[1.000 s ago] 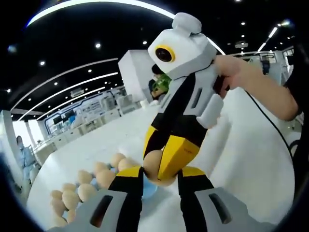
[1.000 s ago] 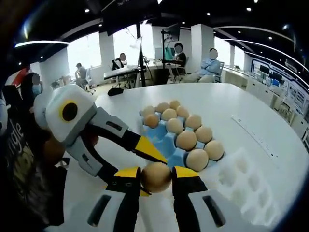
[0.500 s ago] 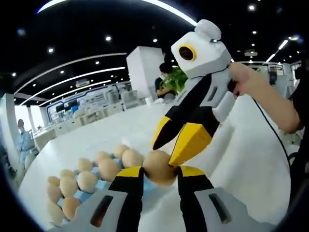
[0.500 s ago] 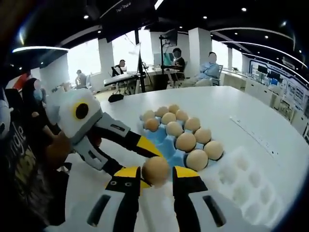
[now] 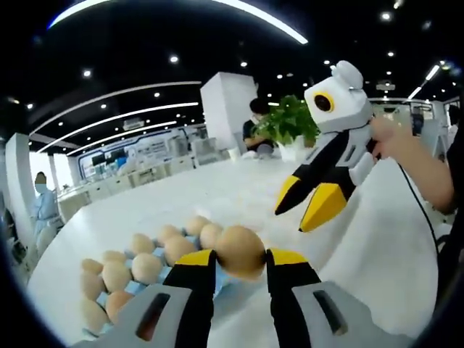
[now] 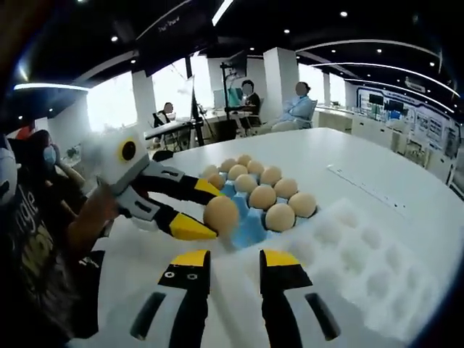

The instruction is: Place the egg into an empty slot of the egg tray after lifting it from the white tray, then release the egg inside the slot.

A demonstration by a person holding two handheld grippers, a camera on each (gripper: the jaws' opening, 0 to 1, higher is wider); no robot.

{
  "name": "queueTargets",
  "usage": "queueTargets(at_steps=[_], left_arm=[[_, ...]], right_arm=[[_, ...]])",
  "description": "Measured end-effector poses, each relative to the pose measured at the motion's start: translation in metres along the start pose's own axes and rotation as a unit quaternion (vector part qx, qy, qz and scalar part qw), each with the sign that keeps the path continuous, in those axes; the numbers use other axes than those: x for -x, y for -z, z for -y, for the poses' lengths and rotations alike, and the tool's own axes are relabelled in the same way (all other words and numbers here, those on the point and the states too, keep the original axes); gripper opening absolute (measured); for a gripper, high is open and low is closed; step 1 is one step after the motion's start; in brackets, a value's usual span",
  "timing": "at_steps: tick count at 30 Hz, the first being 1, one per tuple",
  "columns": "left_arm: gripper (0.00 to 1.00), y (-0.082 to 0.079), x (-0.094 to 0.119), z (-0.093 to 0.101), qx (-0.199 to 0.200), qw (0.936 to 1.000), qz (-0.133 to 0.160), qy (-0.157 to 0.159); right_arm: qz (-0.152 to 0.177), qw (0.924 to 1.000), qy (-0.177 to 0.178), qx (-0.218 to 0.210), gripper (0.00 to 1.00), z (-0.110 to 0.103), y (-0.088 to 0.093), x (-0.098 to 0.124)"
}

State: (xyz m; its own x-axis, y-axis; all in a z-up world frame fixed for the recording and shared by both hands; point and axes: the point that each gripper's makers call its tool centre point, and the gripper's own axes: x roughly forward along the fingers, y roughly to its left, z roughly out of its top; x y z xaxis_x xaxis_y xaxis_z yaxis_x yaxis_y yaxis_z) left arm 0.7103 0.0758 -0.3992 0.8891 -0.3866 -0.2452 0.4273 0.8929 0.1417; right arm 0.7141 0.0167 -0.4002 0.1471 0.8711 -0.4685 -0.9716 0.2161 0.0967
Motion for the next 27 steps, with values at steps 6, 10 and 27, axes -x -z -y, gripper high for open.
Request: queueTargets(at_steps=[6, 10, 27], left_arm=[[0.27, 0.001, 0.004, -0.007, 0.005, 0.9999, -0.001, -0.011], [0.27, 0.000, 0.006, -0.014, 0.006, 0.9998, 0.001, -0.019], [0.27, 0.004, 0.014, -0.047, 0.016, 0.9982, 0.000, -0.058]], right_arm=[[0.008, 0.9998, 0.008, -0.014, 0.28, 0.001, 0.009, 0.005], [0.011, 0.9997, 0.010, -0.019, 0.29, -0.003, 0.014, 0.007], [0.014, 0.9987, 0.025, -0.041, 0.29, 0.001, 0.033, 0.017]])
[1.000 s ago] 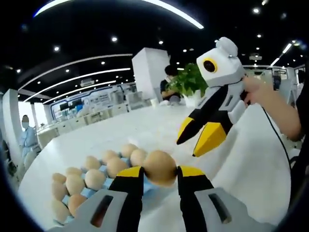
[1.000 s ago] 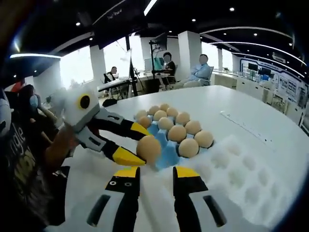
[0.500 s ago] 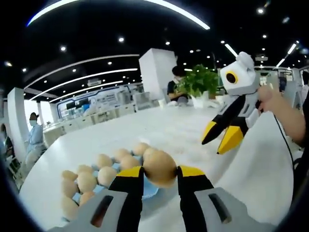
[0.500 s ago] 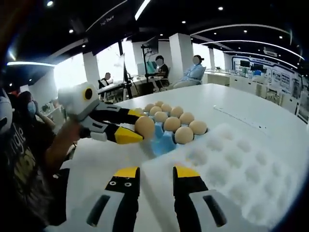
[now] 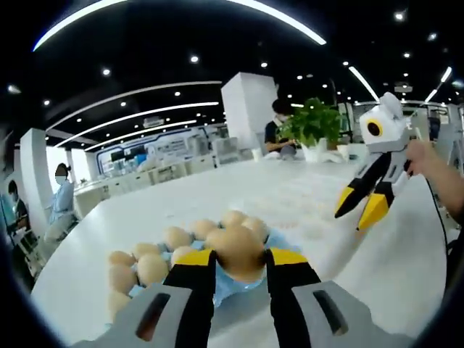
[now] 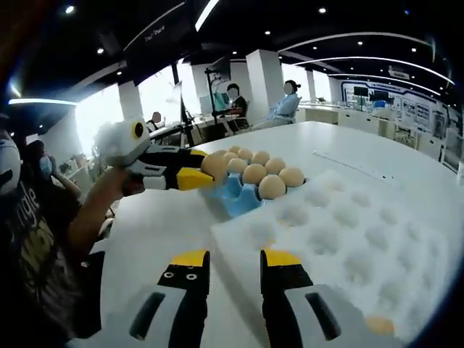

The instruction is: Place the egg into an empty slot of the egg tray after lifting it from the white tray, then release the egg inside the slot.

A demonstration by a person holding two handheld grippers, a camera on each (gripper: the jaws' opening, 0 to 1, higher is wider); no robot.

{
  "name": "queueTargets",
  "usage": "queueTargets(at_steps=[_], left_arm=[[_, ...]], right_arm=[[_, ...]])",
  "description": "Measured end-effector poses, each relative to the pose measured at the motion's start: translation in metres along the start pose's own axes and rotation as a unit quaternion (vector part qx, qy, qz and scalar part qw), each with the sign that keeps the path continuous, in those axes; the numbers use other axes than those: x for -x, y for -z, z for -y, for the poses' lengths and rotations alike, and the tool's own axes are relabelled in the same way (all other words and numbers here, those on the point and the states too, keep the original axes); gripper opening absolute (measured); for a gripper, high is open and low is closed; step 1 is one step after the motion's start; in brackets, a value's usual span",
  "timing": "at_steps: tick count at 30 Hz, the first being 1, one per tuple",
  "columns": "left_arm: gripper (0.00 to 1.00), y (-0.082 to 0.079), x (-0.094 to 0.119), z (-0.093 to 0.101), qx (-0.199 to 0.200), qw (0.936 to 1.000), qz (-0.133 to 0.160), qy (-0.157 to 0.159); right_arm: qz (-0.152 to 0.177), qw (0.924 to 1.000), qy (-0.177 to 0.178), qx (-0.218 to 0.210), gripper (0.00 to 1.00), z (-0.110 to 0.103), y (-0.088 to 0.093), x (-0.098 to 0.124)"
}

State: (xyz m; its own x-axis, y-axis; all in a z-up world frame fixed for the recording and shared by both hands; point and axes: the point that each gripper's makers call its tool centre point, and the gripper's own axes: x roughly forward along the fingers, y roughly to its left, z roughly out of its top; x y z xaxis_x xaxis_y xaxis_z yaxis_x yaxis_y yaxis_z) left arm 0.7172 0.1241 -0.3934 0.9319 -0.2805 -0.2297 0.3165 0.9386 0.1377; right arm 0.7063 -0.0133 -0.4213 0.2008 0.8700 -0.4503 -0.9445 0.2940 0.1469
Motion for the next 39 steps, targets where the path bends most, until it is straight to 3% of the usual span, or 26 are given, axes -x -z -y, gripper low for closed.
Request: queueTargets(at_steps=[5, 10, 29, 39], left_arm=[[0.27, 0.002, 0.000, -0.014, 0.004, 0.9999, -0.002, -0.014], [0.27, 0.003, 0.000, -0.016, 0.003, 0.9998, -0.002, -0.017], [0.27, 0.017, -0.001, -0.037, 0.018, 0.9989, -0.016, -0.041], [0.27, 0.022, -0.002, -0.038, 0.016, 0.9984, -0.027, -0.046]], right_arm=[[-0.002, 1.0000, 0.002, -0.007, 0.29, 0.002, 0.002, 0.002], [-0.008, 0.9999, 0.004, -0.008, 0.29, 0.003, 0.010, 0.002], [-0.006, 0.9999, 0.010, -0.007, 0.30, 0.002, 0.009, 0.004], [-0.005, 0.9999, 0.010, -0.009, 0.30, 0.002, 0.010, 0.003]])
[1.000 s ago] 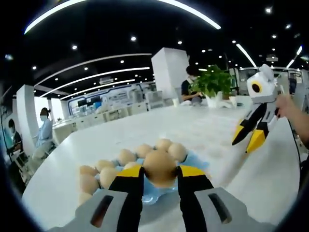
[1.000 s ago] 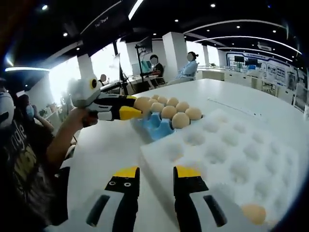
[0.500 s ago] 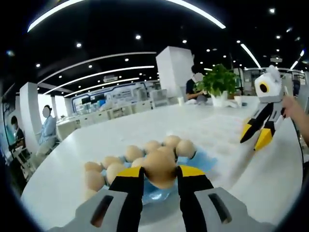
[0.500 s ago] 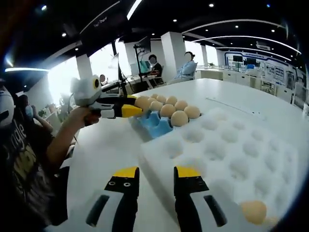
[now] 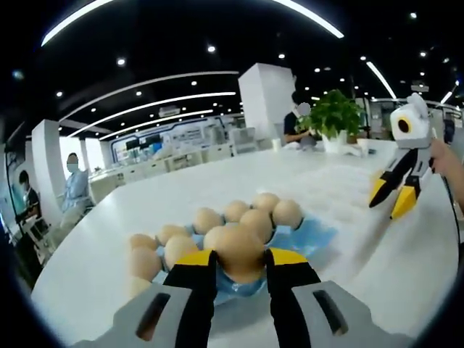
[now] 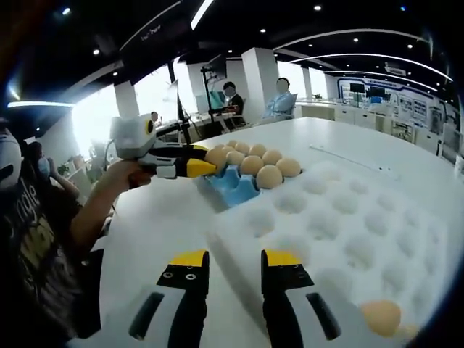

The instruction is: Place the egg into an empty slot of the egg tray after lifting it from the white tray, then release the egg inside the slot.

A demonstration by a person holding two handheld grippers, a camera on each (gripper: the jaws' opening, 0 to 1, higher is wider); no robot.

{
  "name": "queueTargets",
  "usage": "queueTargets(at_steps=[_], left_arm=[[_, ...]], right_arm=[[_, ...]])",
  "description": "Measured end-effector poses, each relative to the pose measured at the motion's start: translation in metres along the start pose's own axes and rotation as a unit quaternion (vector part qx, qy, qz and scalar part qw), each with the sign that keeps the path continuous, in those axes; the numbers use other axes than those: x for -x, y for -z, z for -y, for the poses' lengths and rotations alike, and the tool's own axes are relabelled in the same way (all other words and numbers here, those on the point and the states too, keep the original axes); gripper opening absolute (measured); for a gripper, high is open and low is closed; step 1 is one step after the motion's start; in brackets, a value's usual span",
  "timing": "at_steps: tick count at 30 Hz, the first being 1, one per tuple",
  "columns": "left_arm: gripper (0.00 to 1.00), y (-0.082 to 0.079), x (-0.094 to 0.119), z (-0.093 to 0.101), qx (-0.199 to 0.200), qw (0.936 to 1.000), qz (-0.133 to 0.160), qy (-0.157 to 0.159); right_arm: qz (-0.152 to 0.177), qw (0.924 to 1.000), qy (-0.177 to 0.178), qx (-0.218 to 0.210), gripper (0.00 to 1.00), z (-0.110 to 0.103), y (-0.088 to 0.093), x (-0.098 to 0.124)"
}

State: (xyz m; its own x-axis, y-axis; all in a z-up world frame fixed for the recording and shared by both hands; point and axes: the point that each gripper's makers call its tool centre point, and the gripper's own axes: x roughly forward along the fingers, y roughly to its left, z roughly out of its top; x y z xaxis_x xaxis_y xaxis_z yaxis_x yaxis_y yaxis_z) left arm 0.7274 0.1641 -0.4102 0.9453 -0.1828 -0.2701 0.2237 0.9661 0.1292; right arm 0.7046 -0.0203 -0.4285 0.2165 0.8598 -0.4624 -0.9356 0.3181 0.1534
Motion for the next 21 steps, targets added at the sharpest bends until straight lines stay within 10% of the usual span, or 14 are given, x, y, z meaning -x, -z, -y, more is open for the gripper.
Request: queueTargets(at_steps=[21], left_arm=[[0.25, -0.006, 0.001, -0.002, -0.017, 0.9998, -0.008, 0.002]], right_arm=[[0.000, 0.9999, -0.003, 0.010, 0.30, -0.002, -0.004, 0.002]])
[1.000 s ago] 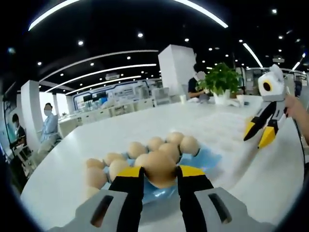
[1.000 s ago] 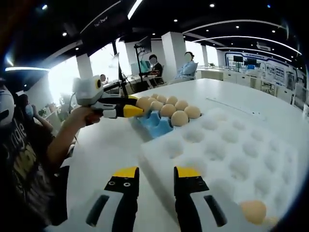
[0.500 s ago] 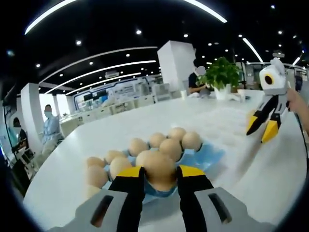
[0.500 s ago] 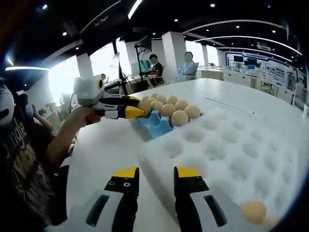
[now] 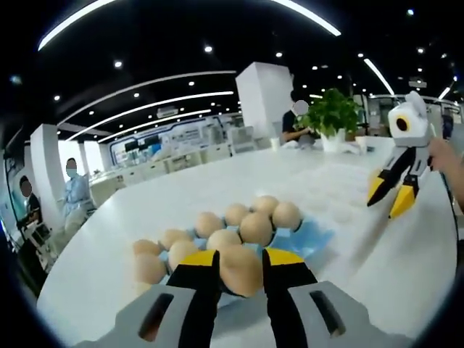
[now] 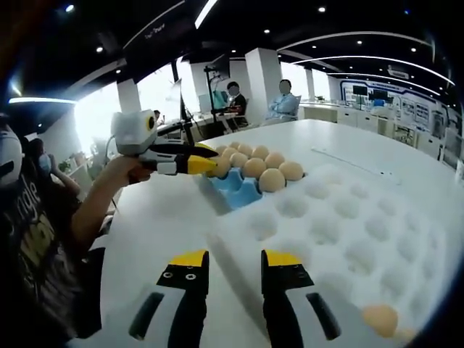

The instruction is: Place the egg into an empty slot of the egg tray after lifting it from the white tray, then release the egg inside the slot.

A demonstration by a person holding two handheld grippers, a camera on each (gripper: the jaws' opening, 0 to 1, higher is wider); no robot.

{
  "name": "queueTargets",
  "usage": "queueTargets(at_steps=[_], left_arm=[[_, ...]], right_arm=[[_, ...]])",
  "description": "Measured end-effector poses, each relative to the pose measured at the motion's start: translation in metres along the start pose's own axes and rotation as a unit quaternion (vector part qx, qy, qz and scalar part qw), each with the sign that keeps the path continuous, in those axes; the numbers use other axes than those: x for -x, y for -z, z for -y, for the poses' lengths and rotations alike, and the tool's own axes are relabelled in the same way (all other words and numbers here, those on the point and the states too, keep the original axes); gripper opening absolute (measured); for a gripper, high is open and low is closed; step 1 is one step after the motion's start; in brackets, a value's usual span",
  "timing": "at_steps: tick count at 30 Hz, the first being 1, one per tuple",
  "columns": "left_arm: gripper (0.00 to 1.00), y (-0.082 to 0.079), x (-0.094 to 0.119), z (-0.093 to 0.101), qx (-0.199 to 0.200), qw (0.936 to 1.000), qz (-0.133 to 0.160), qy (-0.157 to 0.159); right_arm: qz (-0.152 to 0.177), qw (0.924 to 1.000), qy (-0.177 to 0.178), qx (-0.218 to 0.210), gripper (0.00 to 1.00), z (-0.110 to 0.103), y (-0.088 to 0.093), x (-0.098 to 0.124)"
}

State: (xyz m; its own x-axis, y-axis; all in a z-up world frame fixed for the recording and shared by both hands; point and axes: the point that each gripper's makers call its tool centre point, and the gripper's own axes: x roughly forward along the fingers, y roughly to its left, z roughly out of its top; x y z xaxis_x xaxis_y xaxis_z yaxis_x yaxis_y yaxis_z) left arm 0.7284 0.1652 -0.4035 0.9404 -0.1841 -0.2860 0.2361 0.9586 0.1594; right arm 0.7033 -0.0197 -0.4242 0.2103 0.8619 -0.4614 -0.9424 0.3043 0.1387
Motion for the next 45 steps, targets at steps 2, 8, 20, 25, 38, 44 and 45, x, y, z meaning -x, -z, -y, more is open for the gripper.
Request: queueTargets(at_steps=[2, 8, 20, 25, 38, 44, 45], left_arm=[[0.27, 0.003, -0.005, 0.001, -0.003, 0.9999, -0.009, 0.007], [0.29, 0.007, -0.020, 0.003, -0.019, 0.9977, -0.061, 0.022], [0.28, 0.005, -0.025, 0.003, 0.016, 0.9908, -0.129, 0.036], [0.27, -0.001, -0.024, -0.002, 0.004, 0.9951, -0.098, 0.011], [0.20, -0.005, -0.013, 0.003, -0.012, 0.9992, -0.029, -0.025], [0.26, -0.006, -0.010, 0.005, -0.010, 0.9995, -0.025, -0.019], [0.27, -0.008, -0.009, 0.007, -0.012, 0.9996, -0.021, -0.015]], right_arm=[[0.000, 1.0000, -0.001, 0.000, 0.30, 0.000, 0.000, 0.000], [-0.001, 1.0000, -0.001, 0.001, 0.30, -0.001, 0.002, 0.001], [-0.001, 1.0000, -0.003, 0.002, 0.30, -0.002, 0.002, 0.003], [0.004, 1.0000, -0.003, -0.001, 0.30, -0.001, 0.001, 0.004], [0.006, 0.9999, -0.008, 0.002, 0.30, -0.003, -0.001, 0.003], [0.006, 0.9999, -0.008, 0.005, 0.30, -0.004, -0.001, 0.003], [0.005, 0.9999, -0.007, 0.006, 0.30, -0.004, -0.001, 0.003]])
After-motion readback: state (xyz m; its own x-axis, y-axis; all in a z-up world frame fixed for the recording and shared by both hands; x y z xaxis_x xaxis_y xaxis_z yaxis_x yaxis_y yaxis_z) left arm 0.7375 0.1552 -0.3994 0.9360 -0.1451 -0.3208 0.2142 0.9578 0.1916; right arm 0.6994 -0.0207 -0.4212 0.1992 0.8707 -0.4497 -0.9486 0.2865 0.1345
